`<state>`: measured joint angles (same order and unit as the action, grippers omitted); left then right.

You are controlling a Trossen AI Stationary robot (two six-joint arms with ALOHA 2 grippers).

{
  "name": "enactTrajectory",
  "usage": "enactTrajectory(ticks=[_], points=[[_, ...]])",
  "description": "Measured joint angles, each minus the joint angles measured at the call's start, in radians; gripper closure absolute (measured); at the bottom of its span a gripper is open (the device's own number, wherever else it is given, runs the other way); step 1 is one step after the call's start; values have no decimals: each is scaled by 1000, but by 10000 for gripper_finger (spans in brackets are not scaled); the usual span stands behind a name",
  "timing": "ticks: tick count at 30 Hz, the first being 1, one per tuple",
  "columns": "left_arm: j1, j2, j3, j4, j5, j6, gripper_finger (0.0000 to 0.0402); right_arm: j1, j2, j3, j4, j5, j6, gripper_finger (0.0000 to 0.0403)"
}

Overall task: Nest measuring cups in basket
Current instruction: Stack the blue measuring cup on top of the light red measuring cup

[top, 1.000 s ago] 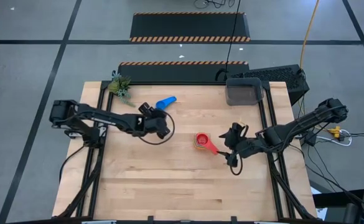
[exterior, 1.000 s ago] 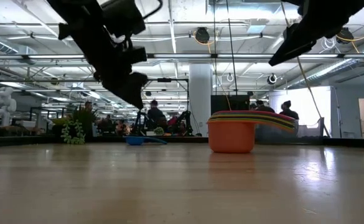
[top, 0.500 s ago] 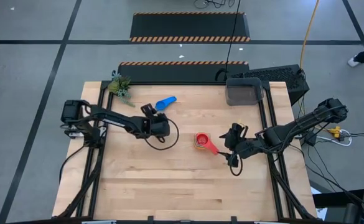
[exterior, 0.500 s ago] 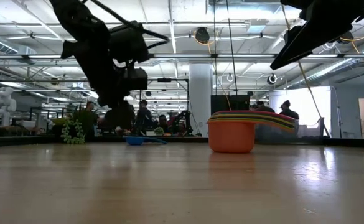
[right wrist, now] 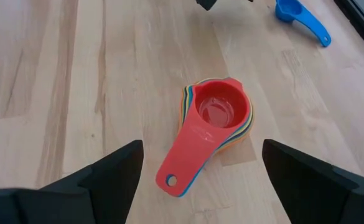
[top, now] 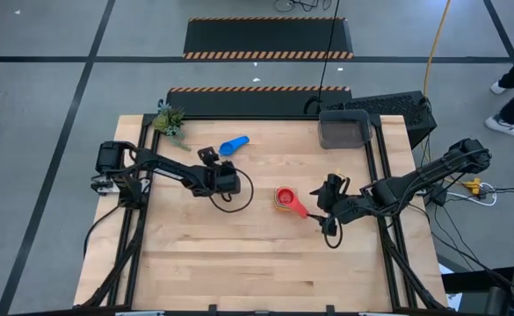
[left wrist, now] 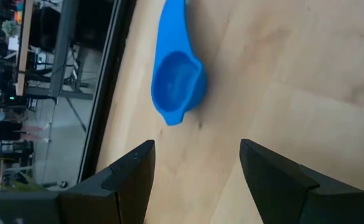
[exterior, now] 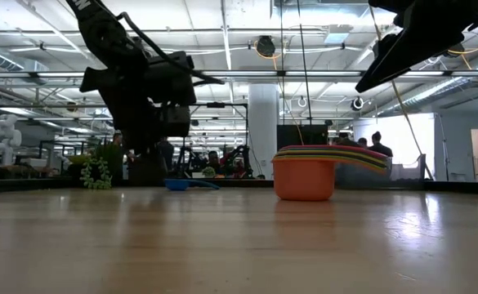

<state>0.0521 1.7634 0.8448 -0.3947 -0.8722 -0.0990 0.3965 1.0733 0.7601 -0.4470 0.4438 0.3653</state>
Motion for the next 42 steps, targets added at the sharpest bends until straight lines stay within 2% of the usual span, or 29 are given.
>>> enactTrajectory(ticks=[4, 12, 15, 18, 24, 31, 37, 42], points=[[4, 0, -5, -34, 6, -5, 165, 0, 0, -1, 1, 0, -8, 83], [5, 0, -66, -14, 15, -1, 165, 0, 0, -38, 9, 0, -13, 83], [5, -4, -86, 28, -11, 19, 165, 0, 0, -38, 18, 0, -23, 83], [12, -5, -107, 121, -59, 91, 165, 0, 0, -38, 33, 0, -43, 83], [68, -5, -134, 275, -53, 278, 165, 0, 0, -38, 47, 0, -64, 83], [127, -4, -135, 329, 41, 430, 165, 0, 0, -38, 46, 0, -71, 83], [162, -3, -136, 388, 78, 611, 165, 0, 0, -38, 40, -1, -71, 83], [203, -3, -136, 399, 117, 678, 165, 0, 0, -38, 30, -1, -80, 83]])
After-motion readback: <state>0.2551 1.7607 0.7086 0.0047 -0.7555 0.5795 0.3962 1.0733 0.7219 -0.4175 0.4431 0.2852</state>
